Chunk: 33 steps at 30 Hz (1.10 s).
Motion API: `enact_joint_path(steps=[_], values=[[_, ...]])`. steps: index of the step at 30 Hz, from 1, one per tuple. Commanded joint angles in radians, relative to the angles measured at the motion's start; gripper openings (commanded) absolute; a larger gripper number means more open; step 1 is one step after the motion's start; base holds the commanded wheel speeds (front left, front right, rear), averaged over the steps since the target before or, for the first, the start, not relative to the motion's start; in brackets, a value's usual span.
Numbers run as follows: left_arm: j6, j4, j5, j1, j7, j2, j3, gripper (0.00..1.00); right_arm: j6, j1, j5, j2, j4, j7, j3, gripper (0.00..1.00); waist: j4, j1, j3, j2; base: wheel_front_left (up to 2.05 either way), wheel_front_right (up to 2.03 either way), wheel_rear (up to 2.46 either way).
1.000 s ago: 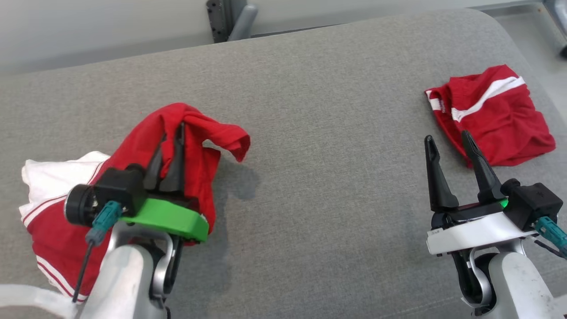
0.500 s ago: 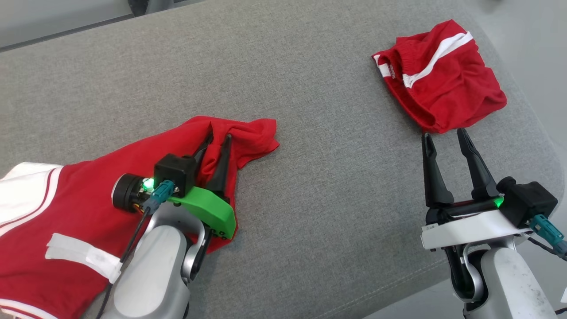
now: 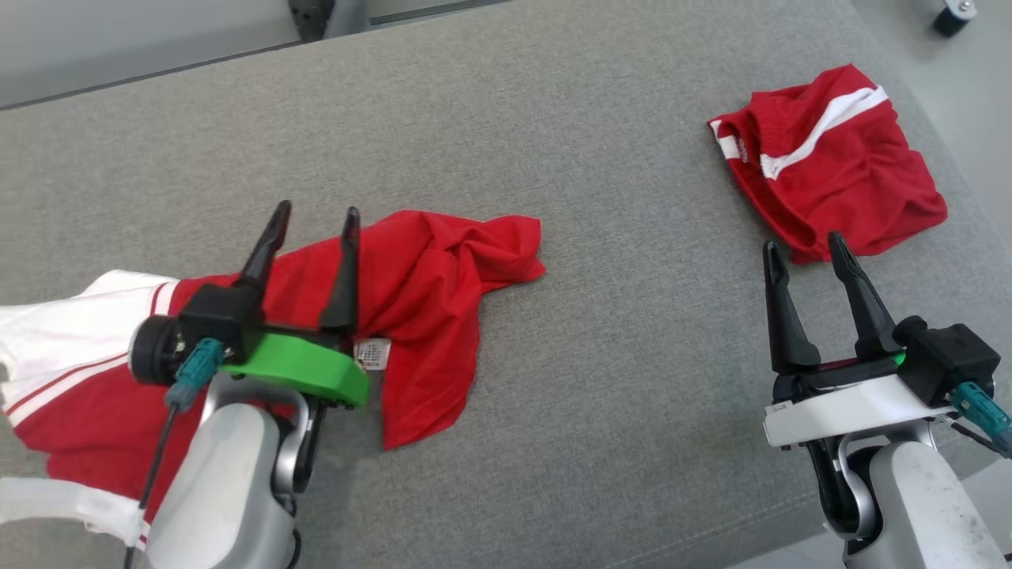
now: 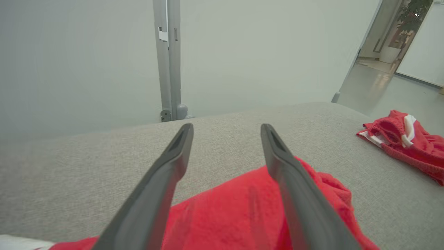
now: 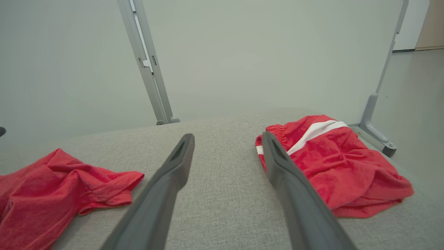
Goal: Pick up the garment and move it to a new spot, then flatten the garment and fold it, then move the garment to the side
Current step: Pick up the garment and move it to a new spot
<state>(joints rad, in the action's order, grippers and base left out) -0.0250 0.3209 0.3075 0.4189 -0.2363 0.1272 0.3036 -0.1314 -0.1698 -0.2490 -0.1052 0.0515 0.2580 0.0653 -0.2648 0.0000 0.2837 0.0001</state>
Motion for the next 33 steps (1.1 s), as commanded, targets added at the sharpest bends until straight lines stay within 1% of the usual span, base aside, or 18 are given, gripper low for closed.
enact_joint_path(steps=[1, 8, 9, 14, 18, 25, 33], values=[[0.014, -0.012, 0.009, -0.024, -0.01, 0.02, -0.027, 1.0, 0.001, 0.007, 0.005, -0.008, 0.005, -0.001, -0.004, 1.0, 0.064, 0.0, -0.053, -0.0001, 0.0, 0.0, 0.0], [0.072, -0.084, 0.047, -0.115, -0.023, 0.086, -0.157, 1.0, 0.001, 0.021, 0.022, -0.021, 0.013, -0.021, -0.015, 1.0, 0.127, 0.0, -0.092, -0.0001, 0.0, 0.0, 0.0], [0.083, -0.114, 0.053, -0.15, -0.025, 0.101, -0.192, 1.0, 0.001, 0.022, 0.026, -0.026, 0.015, -0.026, -0.019, 1.0, 0.14, 0.0, -0.101, -0.0001, 0.0, 0.0, 0.0], [0.099, -0.178, 0.058, -0.223, -0.027, 0.122, -0.23, 1.0, 0.001, 0.034, 0.027, -0.029, 0.02, -0.033, -0.027, 1.0, 0.165, 0.0, -0.121, -0.0001, 0.0, 0.0, 0.0], [0.107, -0.241, 0.052, -0.295, -0.022, 0.128, -0.227, 1.0, 0.001, 0.049, 0.029, -0.034, 0.021, -0.043, -0.024, 1.0, 0.178, 0.0, -0.146, -0.0001, 0.0, 0.0, 0.0], [0.124, -0.333, 0.048, -0.399, 0.015, 0.118, -0.201, 1.0, 0.001, 0.102, 0.024, -0.049, 0.003, -0.06, -0.033, 1.0, 0.195, 0.0, -0.197, -0.0001, 0.0, 0.0, 0.0], [0.138, -0.378, 0.052, -0.465, 0.046, 0.123, -0.188, 1.0, 0.001, 0.16, 0.032, -0.039, -0.042, -0.087, -0.053, 1.0, 0.205, 0.0, -0.236, -0.0001, 0.0, 0.0, 0.0]])
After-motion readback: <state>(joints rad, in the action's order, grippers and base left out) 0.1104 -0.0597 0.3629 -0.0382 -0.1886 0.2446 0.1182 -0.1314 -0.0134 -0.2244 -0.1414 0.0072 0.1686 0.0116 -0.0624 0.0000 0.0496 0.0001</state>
